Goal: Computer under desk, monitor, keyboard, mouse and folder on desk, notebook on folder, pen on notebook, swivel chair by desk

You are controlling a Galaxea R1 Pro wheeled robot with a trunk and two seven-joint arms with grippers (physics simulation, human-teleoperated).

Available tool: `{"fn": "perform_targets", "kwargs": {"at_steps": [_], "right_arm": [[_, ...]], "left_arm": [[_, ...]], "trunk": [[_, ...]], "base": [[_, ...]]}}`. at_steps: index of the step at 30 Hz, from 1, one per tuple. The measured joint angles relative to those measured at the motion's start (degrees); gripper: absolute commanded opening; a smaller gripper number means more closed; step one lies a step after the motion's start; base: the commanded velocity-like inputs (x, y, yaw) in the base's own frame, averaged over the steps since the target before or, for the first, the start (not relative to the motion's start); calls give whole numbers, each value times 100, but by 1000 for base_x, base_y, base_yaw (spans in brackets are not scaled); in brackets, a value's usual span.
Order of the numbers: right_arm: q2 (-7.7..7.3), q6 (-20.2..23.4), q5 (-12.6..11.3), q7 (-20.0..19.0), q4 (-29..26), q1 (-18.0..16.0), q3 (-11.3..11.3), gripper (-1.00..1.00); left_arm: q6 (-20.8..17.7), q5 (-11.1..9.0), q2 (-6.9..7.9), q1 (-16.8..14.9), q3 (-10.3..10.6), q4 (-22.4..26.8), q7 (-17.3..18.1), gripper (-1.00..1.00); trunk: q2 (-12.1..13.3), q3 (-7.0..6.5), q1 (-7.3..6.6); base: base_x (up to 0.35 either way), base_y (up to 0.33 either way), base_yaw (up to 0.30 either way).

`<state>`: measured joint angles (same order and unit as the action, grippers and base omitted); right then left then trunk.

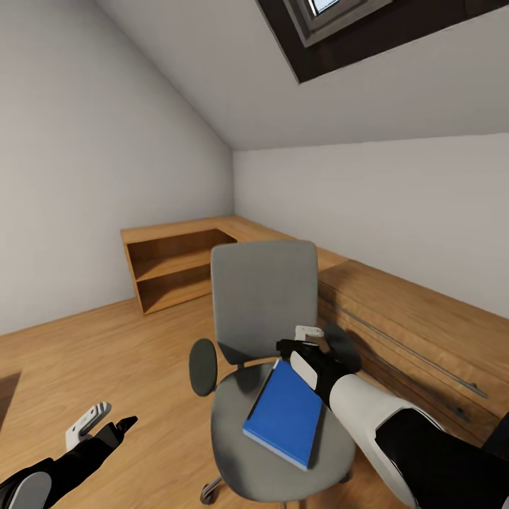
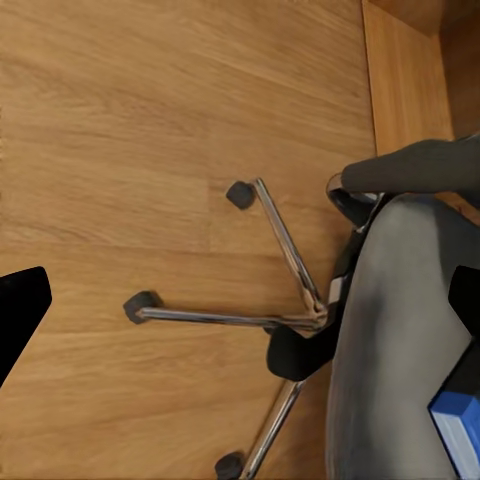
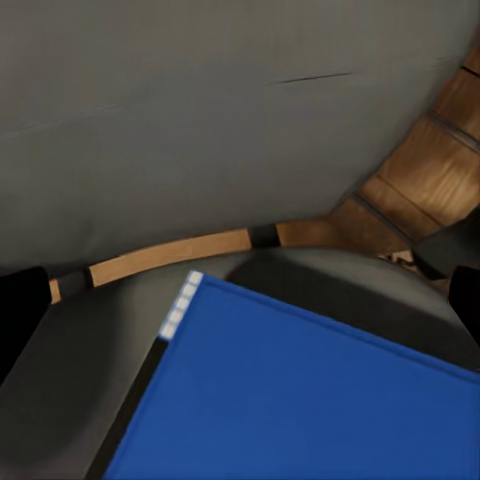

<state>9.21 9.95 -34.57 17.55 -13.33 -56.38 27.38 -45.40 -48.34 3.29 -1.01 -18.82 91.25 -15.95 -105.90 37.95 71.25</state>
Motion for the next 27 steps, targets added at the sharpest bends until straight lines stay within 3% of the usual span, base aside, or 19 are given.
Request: {"fn": "perform_targets", "kwargs": {"at_steps": [21, 27], "right_arm": [[5, 0, 0, 1, 0, -1, 0, 100], [5, 0, -5, -1, 0, 2, 0, 100]], "left_arm": [[0, 0, -16, 0, 12, 0, -10, 100], [-1, -1, -9, 0, 5, 0, -6, 100]], "trunk": [[-842, 377, 461], [-844, 378, 462]], "base": [[0, 0, 0], [0, 0, 0]]}}
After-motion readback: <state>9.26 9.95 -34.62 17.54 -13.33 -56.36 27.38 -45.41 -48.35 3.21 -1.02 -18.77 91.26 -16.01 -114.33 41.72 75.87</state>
